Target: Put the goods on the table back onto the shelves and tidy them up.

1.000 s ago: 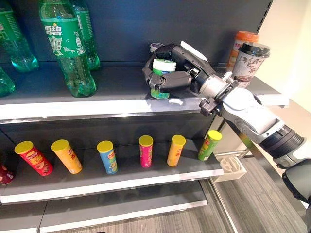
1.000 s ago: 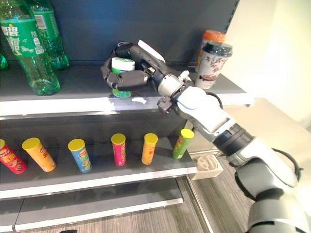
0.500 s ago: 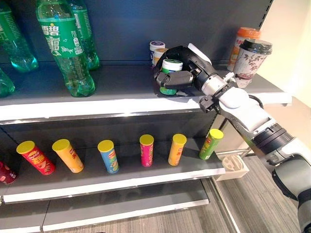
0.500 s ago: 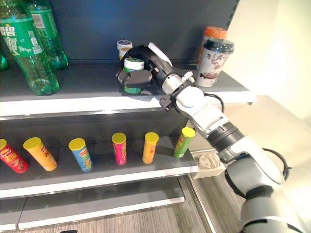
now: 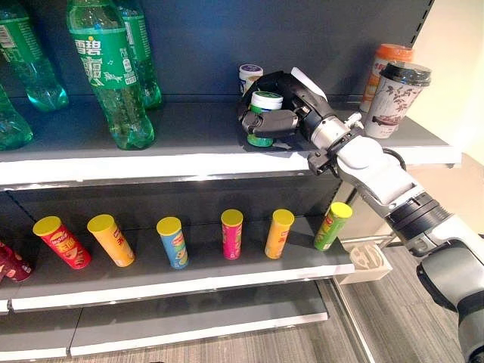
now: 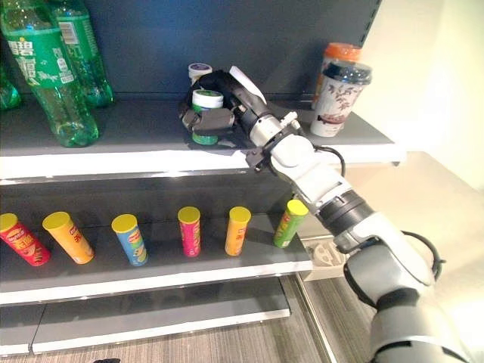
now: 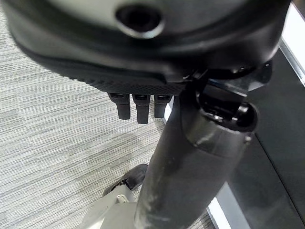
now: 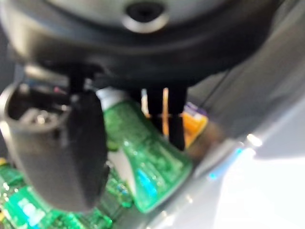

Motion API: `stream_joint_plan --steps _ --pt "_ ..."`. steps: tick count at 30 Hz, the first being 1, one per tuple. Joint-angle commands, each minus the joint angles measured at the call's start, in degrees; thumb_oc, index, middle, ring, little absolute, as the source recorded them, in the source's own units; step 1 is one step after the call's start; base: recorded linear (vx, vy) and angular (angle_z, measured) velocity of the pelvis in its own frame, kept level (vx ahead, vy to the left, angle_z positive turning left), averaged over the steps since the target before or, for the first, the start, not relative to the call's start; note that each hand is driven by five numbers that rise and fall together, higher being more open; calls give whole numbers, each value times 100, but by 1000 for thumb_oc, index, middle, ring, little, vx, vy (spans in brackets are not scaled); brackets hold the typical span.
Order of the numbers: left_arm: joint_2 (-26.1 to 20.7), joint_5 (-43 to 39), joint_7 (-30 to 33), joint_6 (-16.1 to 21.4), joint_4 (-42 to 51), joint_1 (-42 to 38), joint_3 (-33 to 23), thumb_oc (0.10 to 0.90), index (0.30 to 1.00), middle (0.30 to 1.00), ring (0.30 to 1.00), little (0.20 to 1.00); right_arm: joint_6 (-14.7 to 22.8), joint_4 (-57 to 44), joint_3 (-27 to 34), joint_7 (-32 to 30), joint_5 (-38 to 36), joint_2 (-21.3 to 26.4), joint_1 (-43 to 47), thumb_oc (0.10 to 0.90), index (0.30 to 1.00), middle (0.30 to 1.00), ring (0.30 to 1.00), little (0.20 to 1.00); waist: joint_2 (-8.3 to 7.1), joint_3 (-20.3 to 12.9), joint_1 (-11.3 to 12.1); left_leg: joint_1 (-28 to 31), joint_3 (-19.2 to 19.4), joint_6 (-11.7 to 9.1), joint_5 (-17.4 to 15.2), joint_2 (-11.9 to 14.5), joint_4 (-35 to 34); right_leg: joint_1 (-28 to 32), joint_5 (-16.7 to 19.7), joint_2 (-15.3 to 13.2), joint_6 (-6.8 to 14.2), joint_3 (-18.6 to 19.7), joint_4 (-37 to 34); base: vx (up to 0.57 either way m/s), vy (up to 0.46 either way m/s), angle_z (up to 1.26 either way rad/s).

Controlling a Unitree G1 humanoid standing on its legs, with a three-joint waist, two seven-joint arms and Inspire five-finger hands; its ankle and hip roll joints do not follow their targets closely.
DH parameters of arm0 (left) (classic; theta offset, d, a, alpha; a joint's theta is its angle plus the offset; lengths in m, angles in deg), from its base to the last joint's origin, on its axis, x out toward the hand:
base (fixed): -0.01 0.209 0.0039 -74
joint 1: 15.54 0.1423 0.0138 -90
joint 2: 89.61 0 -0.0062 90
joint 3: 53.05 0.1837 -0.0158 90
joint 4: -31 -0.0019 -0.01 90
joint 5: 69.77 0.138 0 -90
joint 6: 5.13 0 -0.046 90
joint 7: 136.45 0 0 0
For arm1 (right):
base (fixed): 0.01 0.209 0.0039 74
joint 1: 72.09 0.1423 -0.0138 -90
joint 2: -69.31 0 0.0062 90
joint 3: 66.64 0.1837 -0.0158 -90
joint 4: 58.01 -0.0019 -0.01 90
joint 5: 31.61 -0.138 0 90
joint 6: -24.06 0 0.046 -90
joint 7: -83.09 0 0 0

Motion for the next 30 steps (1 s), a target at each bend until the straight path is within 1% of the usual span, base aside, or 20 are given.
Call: stream_joint_plan --steps 1,10,21,22,23,30 --pt "-317 -144 74 181 -153 -343 24 800 900 900 900 900 305 52 264 -187 10 73 908 400 300 300 300 300 -202 -49 177 358 -77 -258 -735 191 38 -374 410 -145 90 -93 29 0 0 0" --pt "-308 -147 61 167 -136 -318 1 800 900 900 900 900 309 -173 223 -128 2 280 818 400 300 300 300 300 -218 -42 154 370 -75 -264 -738 205 38 -366 395 -133 83 -87 29 0 0 0" --pt "-275 -152 85 164 -88 -320 13 800 900 900 900 900 274 -357 177 -75 60 296 699 403 305 305 305 305 -232 -23 145 403 -62 -266 -748 215 38 -346 369 -118 76 -73 29 0 0 0" --pt "-273 -154 82 160 -92 -313 4 800 900 900 900 900 270 -359 174 -78 100 304 701 491 436 436 436 436 -234 -24 145 406 -59 -267 -750 214 38 -341 368 -116 76 -71 29 0 0 0" --pt "-272 -148 92 160 -91 -313 -2 800 900 900 900 900 258 -366 180 -99 147 324 708 800 900 900 900 900 -235 -27 142 407 -56 -265 -755 211 38 -343 369 -119 76 -70 29 0 0 0" --pt "-291 -168 113 164 -128 -334 -45 800 900 900 900 900 267 -295 247 -193 309 375 778 800 900 900 900 900 -226 -24 128 418 -54 -260 -756 210 38 -350 388 -121 76 -53 29 0 0 0"
